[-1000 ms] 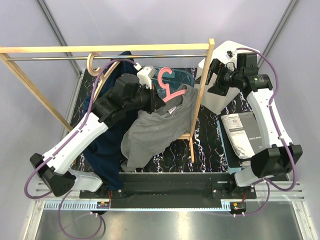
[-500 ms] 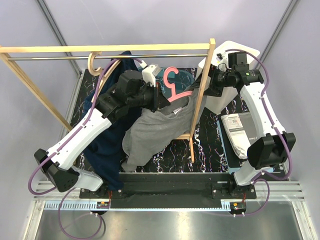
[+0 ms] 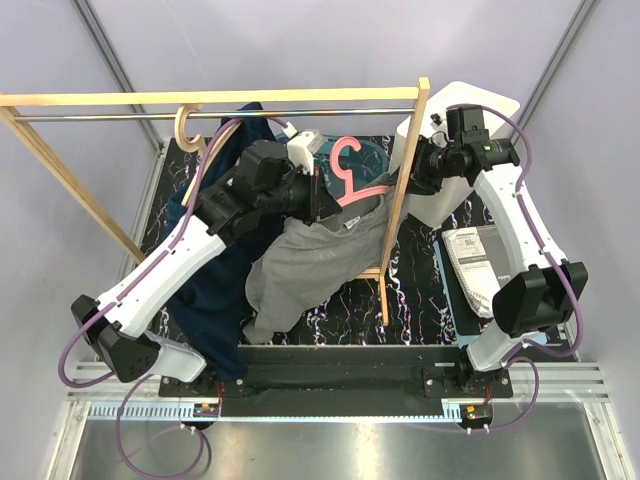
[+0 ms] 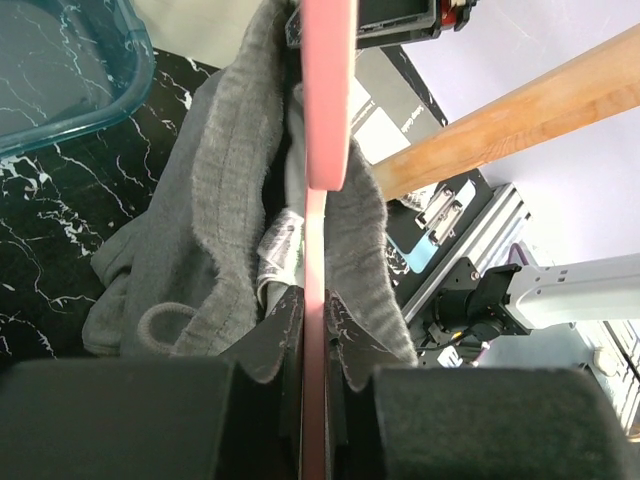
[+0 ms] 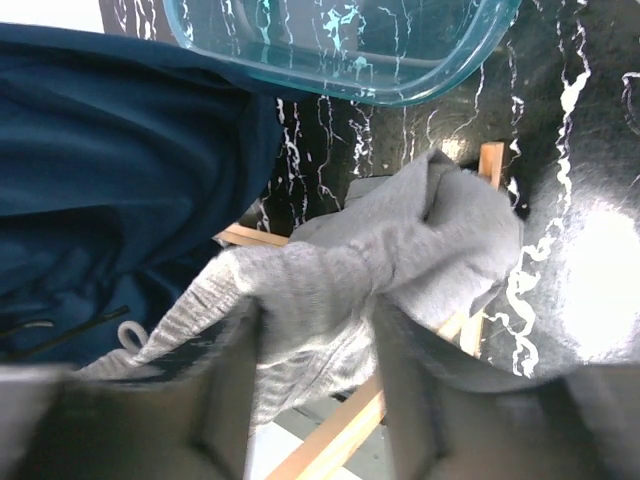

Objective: Remove the shorts from the hanger

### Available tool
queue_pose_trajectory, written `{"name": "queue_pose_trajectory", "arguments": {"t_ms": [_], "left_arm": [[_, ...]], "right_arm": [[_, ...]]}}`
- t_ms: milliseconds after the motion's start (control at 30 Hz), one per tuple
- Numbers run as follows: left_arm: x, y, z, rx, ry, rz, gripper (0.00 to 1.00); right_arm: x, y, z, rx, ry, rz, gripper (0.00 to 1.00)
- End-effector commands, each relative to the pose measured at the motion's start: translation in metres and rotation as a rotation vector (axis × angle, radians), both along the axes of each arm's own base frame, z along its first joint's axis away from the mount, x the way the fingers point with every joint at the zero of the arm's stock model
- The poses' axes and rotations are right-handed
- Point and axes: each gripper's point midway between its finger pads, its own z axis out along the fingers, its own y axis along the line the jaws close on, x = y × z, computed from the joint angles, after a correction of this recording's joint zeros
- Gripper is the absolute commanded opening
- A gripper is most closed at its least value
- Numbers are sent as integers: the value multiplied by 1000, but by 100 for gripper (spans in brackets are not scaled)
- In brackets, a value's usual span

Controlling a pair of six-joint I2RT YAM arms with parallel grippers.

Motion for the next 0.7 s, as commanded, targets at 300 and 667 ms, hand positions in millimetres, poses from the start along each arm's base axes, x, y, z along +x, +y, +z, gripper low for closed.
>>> {"name": "queue_pose_trajectory", "arguments": {"t_ms": [300,667], "left_arm": [[-8,10,82,-207,-251,12,0],[-29,46,89,-222,-377,65,0]], "right_arm": [[28,-37,-15,-178,-21,-209,0],[39,-70,-31,-310,29,-286,0]]}}
